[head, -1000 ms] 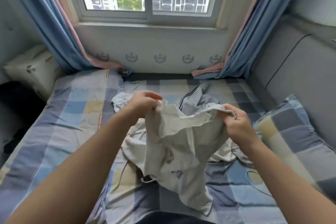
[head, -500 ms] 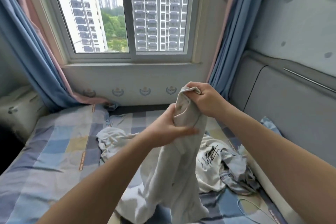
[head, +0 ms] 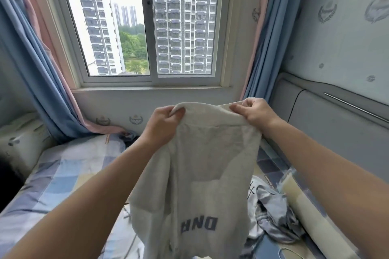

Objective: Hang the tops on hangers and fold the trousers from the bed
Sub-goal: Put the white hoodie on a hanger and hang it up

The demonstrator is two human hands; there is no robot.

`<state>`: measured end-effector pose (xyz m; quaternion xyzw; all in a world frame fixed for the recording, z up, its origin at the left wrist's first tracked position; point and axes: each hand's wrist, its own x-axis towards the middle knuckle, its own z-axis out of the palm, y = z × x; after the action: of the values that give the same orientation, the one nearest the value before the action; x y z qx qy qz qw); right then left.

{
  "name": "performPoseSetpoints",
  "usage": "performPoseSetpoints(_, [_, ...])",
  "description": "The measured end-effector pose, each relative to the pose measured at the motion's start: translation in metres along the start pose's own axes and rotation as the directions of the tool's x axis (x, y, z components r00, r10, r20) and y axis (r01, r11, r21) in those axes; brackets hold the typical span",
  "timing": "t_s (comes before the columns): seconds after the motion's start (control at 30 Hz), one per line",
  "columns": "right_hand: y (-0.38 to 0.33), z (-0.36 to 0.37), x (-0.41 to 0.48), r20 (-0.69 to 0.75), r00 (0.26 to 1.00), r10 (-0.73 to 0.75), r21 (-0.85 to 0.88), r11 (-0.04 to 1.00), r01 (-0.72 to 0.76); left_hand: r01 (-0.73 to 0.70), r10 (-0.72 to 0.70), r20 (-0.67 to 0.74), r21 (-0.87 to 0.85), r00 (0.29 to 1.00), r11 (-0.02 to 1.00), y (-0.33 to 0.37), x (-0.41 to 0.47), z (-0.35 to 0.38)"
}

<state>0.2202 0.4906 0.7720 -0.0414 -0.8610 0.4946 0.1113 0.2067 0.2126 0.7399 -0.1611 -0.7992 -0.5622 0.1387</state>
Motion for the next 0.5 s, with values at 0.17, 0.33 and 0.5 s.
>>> performPoseSetpoints(0.17, [-0.005,0.031,-0.038,-0.275,0.892,-0.359,-0.114,0.933,0.34,0.145,-0.141,0.034,-0.287,0.989,0.947,0.026,0.006,0.008])
performPoseSetpoints(0.33, [0.025,0.103,-0.11,0.134,0.958,-0.253,0.047,0.967,0.249,0.189,-0.186,0.056,-0.486,0.981,0.853,0.04,0.009,0.011])
performPoseSetpoints(0.5, [0.058,0.162,-0.115,0.208,0.974,0.091,-0.083,0.994,-0.075,0.257,-0.228,0.125,-0.588,0.966,0.767,0.059,0.009,0.015])
